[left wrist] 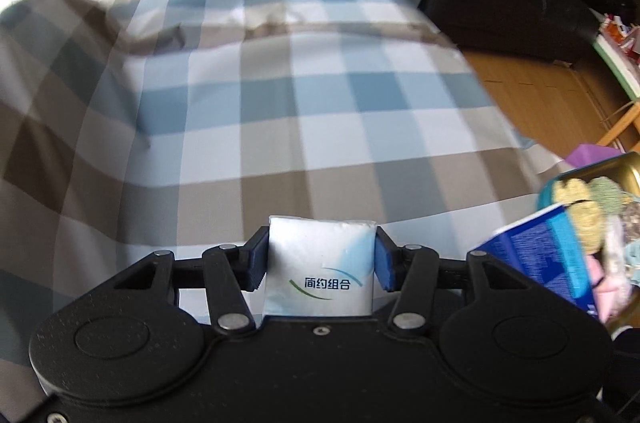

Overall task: Organize soft objects
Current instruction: 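Carry both white tissue packs into the gold tray and open both tools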

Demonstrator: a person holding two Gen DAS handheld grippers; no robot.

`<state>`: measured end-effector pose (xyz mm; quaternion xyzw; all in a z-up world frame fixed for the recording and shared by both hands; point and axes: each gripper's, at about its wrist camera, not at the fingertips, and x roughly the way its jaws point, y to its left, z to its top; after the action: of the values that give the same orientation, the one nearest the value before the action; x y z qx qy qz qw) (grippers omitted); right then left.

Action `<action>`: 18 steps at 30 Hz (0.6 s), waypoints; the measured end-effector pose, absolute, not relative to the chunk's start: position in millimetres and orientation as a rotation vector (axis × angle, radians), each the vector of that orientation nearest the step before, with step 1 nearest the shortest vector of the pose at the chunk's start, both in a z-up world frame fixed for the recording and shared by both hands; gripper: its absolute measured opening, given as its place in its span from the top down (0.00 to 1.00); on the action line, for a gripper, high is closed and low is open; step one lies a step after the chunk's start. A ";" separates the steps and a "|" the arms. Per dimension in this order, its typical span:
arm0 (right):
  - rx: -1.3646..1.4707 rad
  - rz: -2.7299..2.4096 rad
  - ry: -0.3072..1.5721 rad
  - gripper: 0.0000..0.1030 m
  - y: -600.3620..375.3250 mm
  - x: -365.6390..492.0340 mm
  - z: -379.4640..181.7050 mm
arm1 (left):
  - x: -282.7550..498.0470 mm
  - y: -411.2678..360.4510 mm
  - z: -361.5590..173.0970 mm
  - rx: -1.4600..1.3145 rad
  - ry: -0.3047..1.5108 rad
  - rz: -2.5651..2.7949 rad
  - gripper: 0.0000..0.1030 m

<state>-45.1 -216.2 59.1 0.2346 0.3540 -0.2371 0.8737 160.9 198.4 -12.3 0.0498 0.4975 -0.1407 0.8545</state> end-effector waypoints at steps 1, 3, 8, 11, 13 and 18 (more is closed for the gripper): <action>0.490 -0.510 0.725 0.50 -218.9 -48.1 59.8 | 156.2 191.8 -3.7 0.112 1.032 -0.308 0.51; 0.458 -0.537 0.709 0.50 -217.8 -48.9 59.1 | 146.9 176.7 13.2 0.115 1.007 -0.346 0.51; 0.488 -0.499 0.709 0.50 -221.0 -42.0 46.0 | 124.6 128.7 40.0 0.135 0.982 -0.445 0.51; 0.455 -0.489 0.735 0.50 -220.9 -29.6 37.5 | 112.7 97.5 45.3 0.146 0.987 -0.500 0.51; 0.444 -0.474 0.756 0.50 -222.3 -20.9 32.8 | 106.5 77.4 45.2 0.150 0.995 -0.528 0.51; 0.484 -0.452 0.783 0.50 -239.4 -0.1 26.3 | 94.5 27.7 37.3 0.146 1.038 -0.588 0.51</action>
<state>-0.1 -239.4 26.3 0.2315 0.3745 -0.2165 0.8714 94.5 27.7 37.3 0.0687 0.4884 -0.2765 0.8248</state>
